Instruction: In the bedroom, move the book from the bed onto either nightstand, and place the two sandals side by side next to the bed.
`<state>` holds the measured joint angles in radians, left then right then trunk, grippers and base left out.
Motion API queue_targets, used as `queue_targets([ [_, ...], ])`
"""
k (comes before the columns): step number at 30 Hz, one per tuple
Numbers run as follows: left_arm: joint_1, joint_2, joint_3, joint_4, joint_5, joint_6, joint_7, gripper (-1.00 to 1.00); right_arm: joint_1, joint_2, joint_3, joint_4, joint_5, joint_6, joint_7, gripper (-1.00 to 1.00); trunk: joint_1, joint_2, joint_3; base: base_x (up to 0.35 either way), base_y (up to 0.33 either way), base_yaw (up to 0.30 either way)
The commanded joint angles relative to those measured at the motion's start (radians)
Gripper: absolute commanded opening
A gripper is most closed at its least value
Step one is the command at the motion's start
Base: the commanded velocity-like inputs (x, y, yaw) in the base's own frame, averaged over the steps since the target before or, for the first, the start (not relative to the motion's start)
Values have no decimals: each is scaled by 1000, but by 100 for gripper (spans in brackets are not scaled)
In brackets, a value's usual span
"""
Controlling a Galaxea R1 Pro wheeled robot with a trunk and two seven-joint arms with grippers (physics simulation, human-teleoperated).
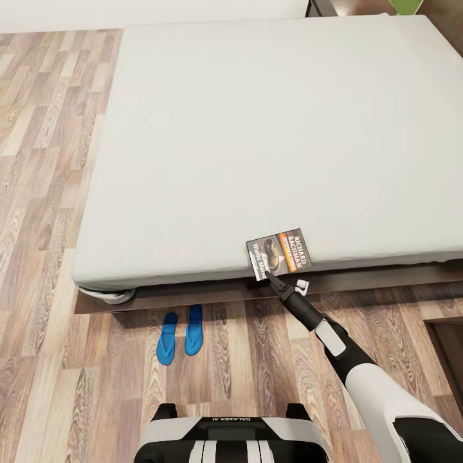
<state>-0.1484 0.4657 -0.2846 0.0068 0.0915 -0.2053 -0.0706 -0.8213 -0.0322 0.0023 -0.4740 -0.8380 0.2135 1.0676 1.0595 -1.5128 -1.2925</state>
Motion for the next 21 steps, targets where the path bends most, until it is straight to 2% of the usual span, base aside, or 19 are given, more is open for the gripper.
queue_targets([
  [1,0,0,-7,1,10,-3,-5,100,0,0,0,1,-7,10,2,100,0,0,0,0,0,0],
  [21,0,-1,-7,1,10,-3,-5,100,0,0,0,2,-7,11,0,100,0,0,0,0,0,0],
])
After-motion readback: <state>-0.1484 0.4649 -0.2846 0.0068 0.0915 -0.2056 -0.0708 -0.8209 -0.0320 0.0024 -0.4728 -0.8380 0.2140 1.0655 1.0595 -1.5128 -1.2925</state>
